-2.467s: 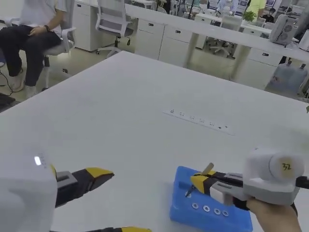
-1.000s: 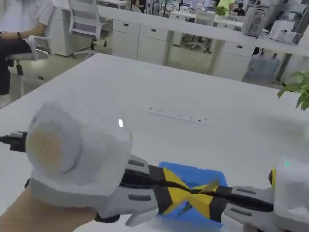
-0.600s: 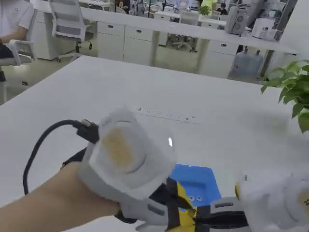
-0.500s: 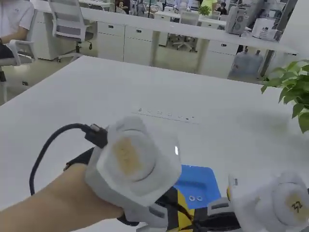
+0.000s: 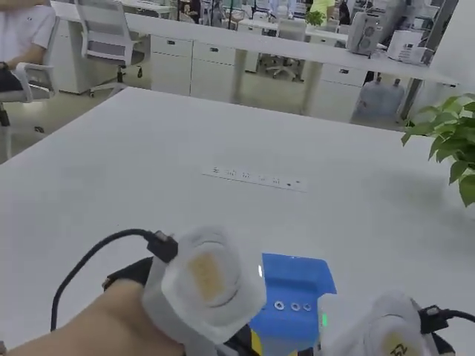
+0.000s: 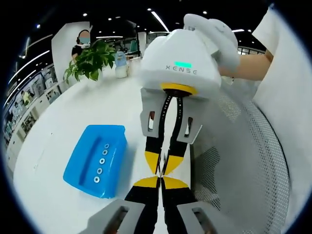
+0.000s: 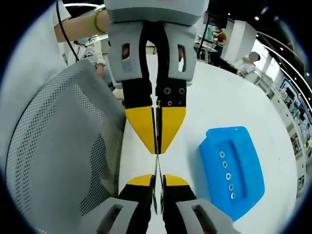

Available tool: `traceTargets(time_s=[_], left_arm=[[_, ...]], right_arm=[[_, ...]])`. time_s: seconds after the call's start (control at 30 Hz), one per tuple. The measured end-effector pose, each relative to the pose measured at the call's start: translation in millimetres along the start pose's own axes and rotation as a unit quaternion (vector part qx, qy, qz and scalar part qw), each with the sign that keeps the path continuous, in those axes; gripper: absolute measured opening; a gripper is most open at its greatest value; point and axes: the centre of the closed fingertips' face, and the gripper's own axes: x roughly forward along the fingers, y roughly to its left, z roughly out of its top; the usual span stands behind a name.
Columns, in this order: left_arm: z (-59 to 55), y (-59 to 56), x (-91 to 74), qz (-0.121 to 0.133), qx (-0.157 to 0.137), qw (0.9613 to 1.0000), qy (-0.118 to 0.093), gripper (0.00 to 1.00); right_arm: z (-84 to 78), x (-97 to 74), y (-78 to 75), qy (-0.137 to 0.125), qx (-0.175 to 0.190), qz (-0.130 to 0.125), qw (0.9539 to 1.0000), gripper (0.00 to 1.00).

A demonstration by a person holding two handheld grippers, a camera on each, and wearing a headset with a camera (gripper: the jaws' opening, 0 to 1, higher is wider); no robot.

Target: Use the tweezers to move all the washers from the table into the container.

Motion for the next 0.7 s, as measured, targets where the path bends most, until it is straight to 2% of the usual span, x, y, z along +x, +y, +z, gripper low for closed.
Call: traceTargets(time_s=[0.1, 0.13, 0.17, 0.3, 0.4, 0.47, 0.57, 0.7], left_arm=[[-9.0, -2.7, 7.0, -0.002, 0.000, 0.9999, 0.015, 0.00], [-16.7, -2.7, 8.9, -0.001, 0.002, 0.9994, 0.035, 0.00], [-17.7, -2.8, 11.2, -0.001, 0.008, 0.9994, 0.034, 0.00], [-27.2, -3.1, 16.3, -0.006, 0.000, 0.9989, 0.047, 0.00], [-33.8, -3.0, 19.4, -0.007, 0.001, 0.9980, 0.063, 0.00], [-42.5, -3.7, 20.9, -0.010, 0.004, 0.9957, 0.092, 0.00], [-48.7, -3.5, 24.9, -0.012, 0.008, 0.9927, 0.120, 0.00], [-53.7, -2.3, 28.5, -0.016, 0.010, 0.9894, 0.144, 0.00]], right_arm=[[-5.6, 8.5, 3.5, -0.001, 0.008, 0.005, 1.0000, 0.03], [-6.6, 11.0, 3.9, -0.004, 0.012, 0.004, 0.9999, 0.03], [-6.7, 12.3, 4.1, -0.006, 0.013, 0.003, 0.9999, 0.03], [-8.8, 17.3, 4.1, -0.011, 0.021, 0.000, 0.9997, 0.06], [-10.4, 16.6, -1.4, -0.018, 0.026, -0.022, 0.9993, 0.13], [-11.3, 12.9, -2.9, -0.029, 0.051, -0.033, 0.9977, 0.19], [-17.4, 2.5, -3.2, -0.042, 0.086, -0.057, 0.9938, 0.23], [-33.2, -14.4, 0.8, -0.040, 0.117, -0.090, 0.9883, 0.26]])
